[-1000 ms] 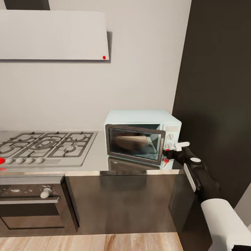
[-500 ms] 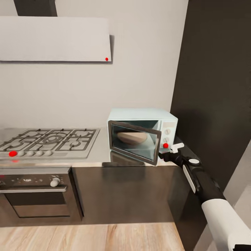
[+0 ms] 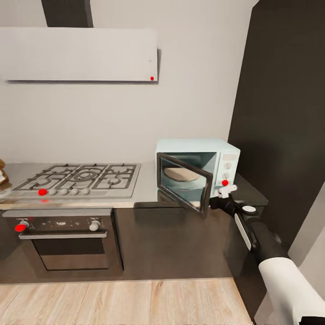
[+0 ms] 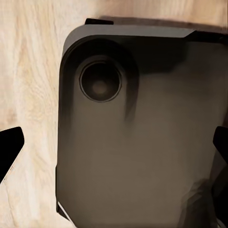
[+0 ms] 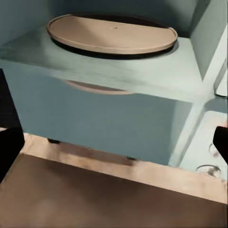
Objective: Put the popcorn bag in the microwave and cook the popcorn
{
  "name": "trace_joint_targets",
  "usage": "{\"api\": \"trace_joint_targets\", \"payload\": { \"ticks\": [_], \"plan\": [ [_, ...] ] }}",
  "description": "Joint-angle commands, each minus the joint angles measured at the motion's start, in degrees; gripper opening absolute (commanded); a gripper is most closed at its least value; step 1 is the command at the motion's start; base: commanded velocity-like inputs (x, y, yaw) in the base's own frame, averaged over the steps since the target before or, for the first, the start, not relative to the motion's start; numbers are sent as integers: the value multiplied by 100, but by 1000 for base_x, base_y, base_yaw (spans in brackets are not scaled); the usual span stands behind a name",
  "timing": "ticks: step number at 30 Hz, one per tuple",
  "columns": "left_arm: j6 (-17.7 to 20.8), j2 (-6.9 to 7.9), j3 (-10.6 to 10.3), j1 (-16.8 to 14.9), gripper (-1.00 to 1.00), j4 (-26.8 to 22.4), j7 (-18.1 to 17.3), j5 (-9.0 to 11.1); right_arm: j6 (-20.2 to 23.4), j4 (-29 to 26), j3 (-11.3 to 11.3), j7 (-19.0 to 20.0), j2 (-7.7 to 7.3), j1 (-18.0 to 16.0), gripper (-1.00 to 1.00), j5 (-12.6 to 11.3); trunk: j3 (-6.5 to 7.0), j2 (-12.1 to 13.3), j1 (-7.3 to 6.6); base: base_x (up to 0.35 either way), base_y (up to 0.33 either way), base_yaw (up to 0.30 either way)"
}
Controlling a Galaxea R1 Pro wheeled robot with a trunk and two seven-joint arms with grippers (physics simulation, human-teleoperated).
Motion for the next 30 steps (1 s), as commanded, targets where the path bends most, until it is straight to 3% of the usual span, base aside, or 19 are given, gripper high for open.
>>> {"api": "trace_joint_targets", "payload": {
  "ticks": [1, 14, 20, 30],
  "plan": [
    [-4, -3, 13, 0, 100, -6, 3, 43, 31, -10, -7, 46, -1, -3, 100, 32, -5, -3, -1, -85, 314, 0],
    [-8, -5, 13, 5, 100, -6, 3, 43, 55, -54, -19, 128, -57, -3, 100, 34, -5, -3, -1, -84, 315, 0],
    [-6, -5, 13, 3, 100, -6, 3, 43, 105, -49, -20, 926, -81, -3, 100, 52, -5, -3, -1, -84, 315, 0],
    [-6, -5, 13, 3, 100, -6, 3, 43, 70, -22, -78, 905, -83, -3, 100, 63, -5, -3, -1, -84, 304, 0]
  ]
}}
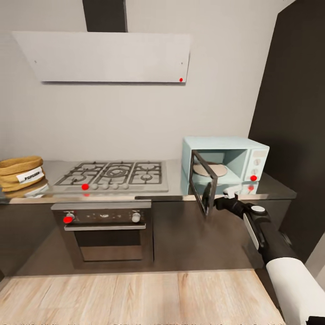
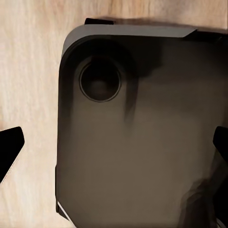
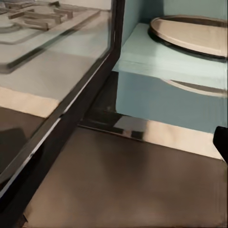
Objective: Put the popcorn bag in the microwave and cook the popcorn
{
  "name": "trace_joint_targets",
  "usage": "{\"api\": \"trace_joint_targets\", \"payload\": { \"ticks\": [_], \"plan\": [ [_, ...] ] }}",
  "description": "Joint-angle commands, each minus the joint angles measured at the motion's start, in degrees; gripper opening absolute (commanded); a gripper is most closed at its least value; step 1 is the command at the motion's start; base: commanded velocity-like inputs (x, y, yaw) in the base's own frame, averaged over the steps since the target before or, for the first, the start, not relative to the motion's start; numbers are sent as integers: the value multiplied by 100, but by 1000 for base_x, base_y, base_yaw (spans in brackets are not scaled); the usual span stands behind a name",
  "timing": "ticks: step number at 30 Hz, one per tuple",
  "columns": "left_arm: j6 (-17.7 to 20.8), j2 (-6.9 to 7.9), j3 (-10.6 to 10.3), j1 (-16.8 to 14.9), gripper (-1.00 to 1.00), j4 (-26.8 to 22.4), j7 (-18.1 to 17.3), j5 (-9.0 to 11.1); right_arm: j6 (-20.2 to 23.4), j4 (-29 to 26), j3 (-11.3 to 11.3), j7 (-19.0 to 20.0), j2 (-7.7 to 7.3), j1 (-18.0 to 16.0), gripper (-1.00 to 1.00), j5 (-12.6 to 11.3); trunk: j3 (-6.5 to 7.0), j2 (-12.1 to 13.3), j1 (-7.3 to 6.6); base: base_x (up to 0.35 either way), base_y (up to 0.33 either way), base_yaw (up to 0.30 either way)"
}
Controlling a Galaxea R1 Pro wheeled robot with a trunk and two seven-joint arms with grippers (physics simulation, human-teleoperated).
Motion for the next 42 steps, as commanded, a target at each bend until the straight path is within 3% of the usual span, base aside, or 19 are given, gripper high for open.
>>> {"api": "trace_joint_targets", "payload": {
  "ticks": [1, 4, 5, 8, 9, 13, 16, 19, 22, 25, 27, 29, 35, 37, 42],
  "plan": [
    [-2, -2, 12, -2, 100, -4, 4, 42, 46, -17, 115, 278, 151, -5, 100, -69, -4, -4, -1, -84, 252, 0],
    [-3, -2, 12, -2, 100, -4, 4, 42, 36, 11, -613, -185, 111, -5, 100, -47, -4, -4, -1, -82, 175, 0],
    [-5, -2, 12, -2, 100, -4, 4, 42, 35, 40, -859, -405, 24, -5, 100, -44, -4, -4, -1, -44, 70, 0],
    [-3, 5, 12, 0, 100, -4, 4, 42, 38, 74, -1297, -926, -269, -5, 100, -46, -4, -4, -1, -17, 27, 0],
    [-5, 6, 12, -2, 100, -4, 4, 42, 47, 89, -1378, -1019, -307, -5, 100, -48, -4, -4, -1, -3, 5, 0],
    [-3, 7, 12, -3, 100, -4, 4, 42, 81, 365, -1451, -1116, -340, -5, 100, -44, -4, -4, -1, -1, 1, 0],
    [-6, 7, 12, -3, 100, -4, 4, 42, 55, 996, -1435, -1134, -340, -5, 100, 223, -4, -4, -1, 0, 0, 0],
    [-3, 7, 12, -1, 100, -4, 4, 45, -147, 2074, -1430, -1168, -303, -5, 100, 937, -4, -4, -1, 0, 0, 0],
    [-6, 7, 12, -2, 100, -4, 4, 50, -867, 3756, -1427, -1346, -247, -5, 100, 1594, -4, -4, -1, 0, 0, 0],
    [-7, 7, 12, -3, 100, -11, 4, 51, -1153, 5102, -1428, -1566, -241, -5, 100, 1734, -4, -4, -1, 0, 0, 0],
    [-7, 4, 12, -3, 100, -10, 4, 51, -1417, 5651, -1428, -1607, -239, 7, 100, 1735, -4, -4, -1, 0, 0, 0],
    [-7, 6, 13, -2, 100, -9, 4, 51, -1490, 5781, -1428, -1622, -210, 261, 100, 1734, -4, -4, -1, 0, 0, 0],
    [-7, 5, 12, -1, 100, -4, 4, 51, -1725, 5837, -1457, -1630, 25, 1617, 100, 1695, -4, -4, -1, 0, 0, 0],
    [-7, 6, 12, -4, 100, -4, 4, 51, -1795, 5838, -1467, -1633, 58, 1884, 100, 1692, -4, -4, -1, 0, 0, 0],
    [-7, 7, 18, -3, 100, -11, 4, 58, -1858, 5843, -1472, -1610, 162, 2128, 100, 1693, -4, -4, -1, 0, 0, 0]
  ]
}}
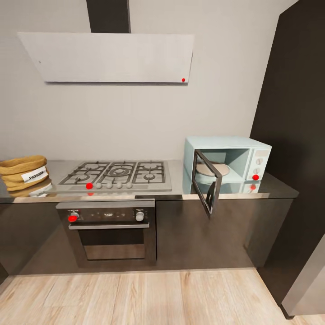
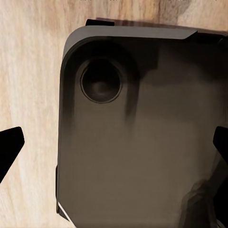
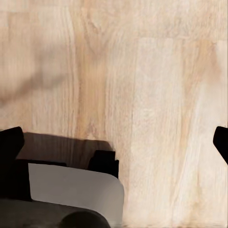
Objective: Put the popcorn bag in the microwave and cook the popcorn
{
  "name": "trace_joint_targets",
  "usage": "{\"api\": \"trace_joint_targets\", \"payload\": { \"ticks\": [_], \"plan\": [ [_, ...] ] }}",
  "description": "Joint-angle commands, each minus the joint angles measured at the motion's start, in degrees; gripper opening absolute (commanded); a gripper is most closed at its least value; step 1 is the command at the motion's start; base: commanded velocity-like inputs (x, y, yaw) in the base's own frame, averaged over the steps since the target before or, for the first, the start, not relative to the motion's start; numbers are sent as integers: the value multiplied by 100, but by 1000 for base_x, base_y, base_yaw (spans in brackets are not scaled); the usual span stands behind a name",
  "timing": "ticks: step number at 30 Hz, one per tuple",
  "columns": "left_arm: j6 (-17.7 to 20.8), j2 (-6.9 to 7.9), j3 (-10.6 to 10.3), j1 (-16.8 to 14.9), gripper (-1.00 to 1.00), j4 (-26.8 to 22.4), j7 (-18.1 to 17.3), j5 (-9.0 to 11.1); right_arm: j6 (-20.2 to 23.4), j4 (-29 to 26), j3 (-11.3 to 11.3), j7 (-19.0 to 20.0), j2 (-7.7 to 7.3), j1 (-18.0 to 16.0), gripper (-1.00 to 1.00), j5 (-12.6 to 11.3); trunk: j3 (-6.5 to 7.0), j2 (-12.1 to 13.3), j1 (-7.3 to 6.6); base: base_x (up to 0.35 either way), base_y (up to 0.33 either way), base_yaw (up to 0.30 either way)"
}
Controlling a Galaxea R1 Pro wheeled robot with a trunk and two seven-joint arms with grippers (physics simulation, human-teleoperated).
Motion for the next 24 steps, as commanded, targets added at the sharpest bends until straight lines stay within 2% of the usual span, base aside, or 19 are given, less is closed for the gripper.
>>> {"api": "trace_joint_targets", "payload": {
  "ticks": [1, 3, 8, 16, 22, 24],
  "plan": [
    [-3, -2, 15, 4, 100, -7, 6, 45, 20, 11, -50, 3, 60, 72, 100, 40, -5, -3, 0, 0, 0, 0],
    [-3, -2, 15, 1, 100, -7, 7, 58, 48, 11, -55, -38, 208, 199, 100, 31, -5, -3, 0, 0, 0, 0],
    [-3, -9, 10, 0, 100, 1, 4, 75, 59, 13, -59, -304, 350, 320, 100, 24, 3, -3, 0, 0, 0, 136],
    [-3, 6, 21, 3, 100, 2, 3, 159, 39, 13, -59, -375, 372, 339, 100, 24, 6, -3, 0, 0, 0, 265],
    [-1, -4, 19, 1, 100, 8, 10, 211, 8, 13, -62, -782, 427, 343, 100, 16, 6, -3, 0, 0, 0, 275],
    [-3, -9, 17, 2, 100, 10, 22, 212, 10, 13, -66, -938, 487, 419, 100, -169, 6, -3, 0, 0, 0, 276]
  ]
}}
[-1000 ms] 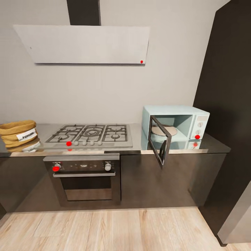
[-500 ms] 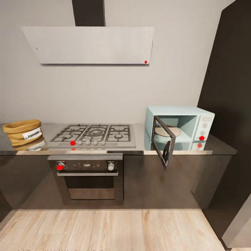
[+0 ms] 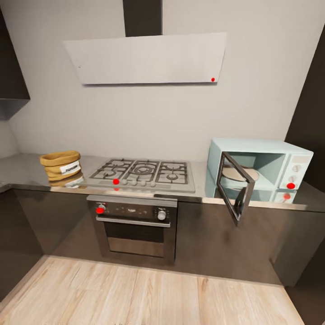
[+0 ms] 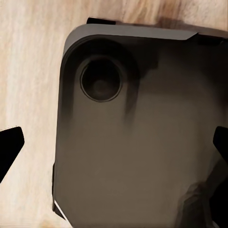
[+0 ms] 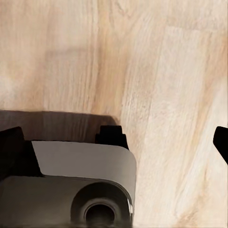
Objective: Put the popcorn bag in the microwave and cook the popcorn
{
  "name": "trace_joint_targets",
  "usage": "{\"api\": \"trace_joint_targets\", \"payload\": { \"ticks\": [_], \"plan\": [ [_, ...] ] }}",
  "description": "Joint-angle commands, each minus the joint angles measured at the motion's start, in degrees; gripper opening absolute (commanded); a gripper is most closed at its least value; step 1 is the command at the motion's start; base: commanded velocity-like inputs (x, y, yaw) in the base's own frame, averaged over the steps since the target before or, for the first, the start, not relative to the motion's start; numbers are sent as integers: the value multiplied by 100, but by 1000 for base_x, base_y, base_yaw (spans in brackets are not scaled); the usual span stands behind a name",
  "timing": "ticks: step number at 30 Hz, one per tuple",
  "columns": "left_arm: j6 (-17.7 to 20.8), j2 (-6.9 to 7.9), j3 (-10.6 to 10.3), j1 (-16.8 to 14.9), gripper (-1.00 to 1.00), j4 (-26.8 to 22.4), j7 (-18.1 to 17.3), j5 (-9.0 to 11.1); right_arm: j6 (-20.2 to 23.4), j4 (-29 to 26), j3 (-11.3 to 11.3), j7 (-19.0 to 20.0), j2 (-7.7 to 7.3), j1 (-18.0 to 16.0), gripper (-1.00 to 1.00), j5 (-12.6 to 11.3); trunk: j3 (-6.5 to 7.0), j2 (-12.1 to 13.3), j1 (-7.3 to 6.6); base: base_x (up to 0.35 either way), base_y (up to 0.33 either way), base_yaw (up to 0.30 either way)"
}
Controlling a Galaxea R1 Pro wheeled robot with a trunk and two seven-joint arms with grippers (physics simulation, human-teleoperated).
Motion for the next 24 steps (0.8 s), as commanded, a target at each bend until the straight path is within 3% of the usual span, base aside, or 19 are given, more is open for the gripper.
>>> {"api": "trace_joint_targets", "payload": {
  "ticks": [1, 2, 6, 24],
  "plan": [
    [-4, -3, 13, 1, 100, -6, 7, 55, 5, 9, -48, -27, 4, 19, 100, -8, -5, -3, 0, 0, 0, 276],
    [-4, -3, 14, 2, 100, -5, 10, 60, 3, 9, -49, -125, 26, 110, 100, -210, -5, -3, 0, 0, 0, 276],
    [-2, -1, 17, -1, 100, -5, 14, 64, -15, 5, -49, -193, 79, 170, 100, -345, -5, -3, 0, 0, 0, 276],
    [-4, 5, 12, 4, 100, -12, 7, 55, -28, 0, -32, -208, 106, 179, 100, -349, -5, -3, 0, 0, 0, 276]
  ]
}}
